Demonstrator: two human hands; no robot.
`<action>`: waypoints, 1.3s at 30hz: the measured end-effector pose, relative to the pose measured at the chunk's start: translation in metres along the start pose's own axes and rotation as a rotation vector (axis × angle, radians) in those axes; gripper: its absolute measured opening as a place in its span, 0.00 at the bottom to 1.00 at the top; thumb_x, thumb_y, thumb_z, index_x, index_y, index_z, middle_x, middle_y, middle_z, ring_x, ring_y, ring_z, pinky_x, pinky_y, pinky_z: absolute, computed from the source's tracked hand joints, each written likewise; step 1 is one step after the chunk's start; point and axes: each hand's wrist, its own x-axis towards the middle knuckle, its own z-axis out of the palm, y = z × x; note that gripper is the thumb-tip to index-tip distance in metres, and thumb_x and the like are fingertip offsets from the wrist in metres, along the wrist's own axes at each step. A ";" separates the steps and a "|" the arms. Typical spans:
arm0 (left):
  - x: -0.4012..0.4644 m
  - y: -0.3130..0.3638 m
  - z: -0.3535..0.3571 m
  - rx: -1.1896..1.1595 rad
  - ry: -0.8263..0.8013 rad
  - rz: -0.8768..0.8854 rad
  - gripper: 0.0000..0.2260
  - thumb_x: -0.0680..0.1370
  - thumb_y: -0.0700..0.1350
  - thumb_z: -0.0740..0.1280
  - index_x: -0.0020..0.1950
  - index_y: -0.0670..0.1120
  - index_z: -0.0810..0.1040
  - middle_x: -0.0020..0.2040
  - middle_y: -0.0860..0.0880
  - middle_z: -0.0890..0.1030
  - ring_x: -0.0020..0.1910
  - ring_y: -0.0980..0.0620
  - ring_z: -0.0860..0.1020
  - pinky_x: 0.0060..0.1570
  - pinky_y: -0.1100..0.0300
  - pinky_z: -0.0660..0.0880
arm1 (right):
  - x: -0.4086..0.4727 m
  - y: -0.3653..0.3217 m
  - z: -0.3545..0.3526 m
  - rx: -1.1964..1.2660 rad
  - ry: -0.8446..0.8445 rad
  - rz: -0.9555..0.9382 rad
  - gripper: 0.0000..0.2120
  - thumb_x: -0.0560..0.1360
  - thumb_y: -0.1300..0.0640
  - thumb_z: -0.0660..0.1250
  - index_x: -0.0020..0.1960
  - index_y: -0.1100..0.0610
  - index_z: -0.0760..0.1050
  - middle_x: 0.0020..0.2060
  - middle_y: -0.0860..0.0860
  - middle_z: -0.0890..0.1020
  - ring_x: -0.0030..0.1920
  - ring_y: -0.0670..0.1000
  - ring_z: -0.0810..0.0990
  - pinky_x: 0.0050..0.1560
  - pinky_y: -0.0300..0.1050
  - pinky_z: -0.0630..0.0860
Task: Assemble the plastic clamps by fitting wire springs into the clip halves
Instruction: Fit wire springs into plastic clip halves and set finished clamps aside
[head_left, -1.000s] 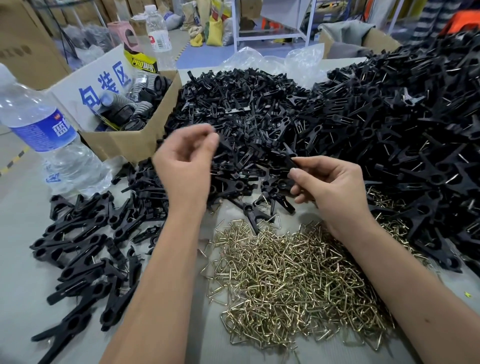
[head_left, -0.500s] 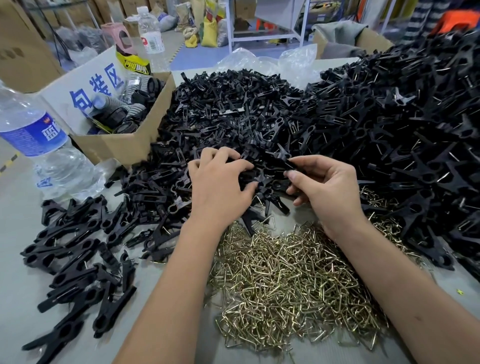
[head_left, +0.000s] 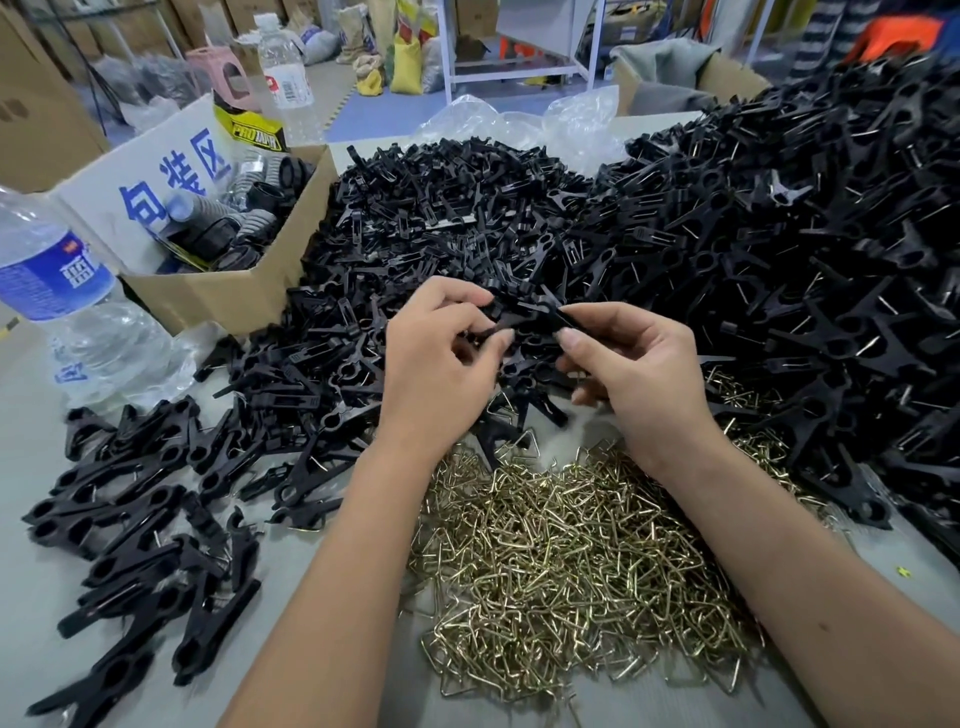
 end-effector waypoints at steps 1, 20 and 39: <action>-0.001 0.004 0.002 -0.056 -0.040 0.015 0.02 0.75 0.39 0.78 0.44 0.42 0.86 0.51 0.51 0.83 0.45 0.56 0.81 0.44 0.56 0.82 | -0.001 -0.001 0.001 0.041 -0.023 0.022 0.09 0.77 0.66 0.73 0.52 0.55 0.86 0.42 0.56 0.88 0.38 0.49 0.86 0.32 0.39 0.80; -0.001 0.019 0.006 -0.992 -0.195 -0.554 0.20 0.67 0.32 0.79 0.55 0.45 0.81 0.49 0.42 0.87 0.46 0.46 0.86 0.47 0.55 0.83 | -0.002 -0.005 0.000 0.065 -0.089 -0.025 0.10 0.72 0.69 0.76 0.50 0.58 0.87 0.44 0.56 0.88 0.39 0.48 0.86 0.37 0.39 0.81; -0.001 0.012 0.008 -0.831 -0.159 -0.437 0.20 0.67 0.33 0.80 0.57 0.44 0.84 0.47 0.45 0.88 0.49 0.47 0.88 0.48 0.57 0.83 | 0.001 0.001 -0.002 0.028 -0.045 0.073 0.15 0.66 0.53 0.79 0.50 0.59 0.87 0.33 0.53 0.84 0.26 0.49 0.74 0.28 0.39 0.75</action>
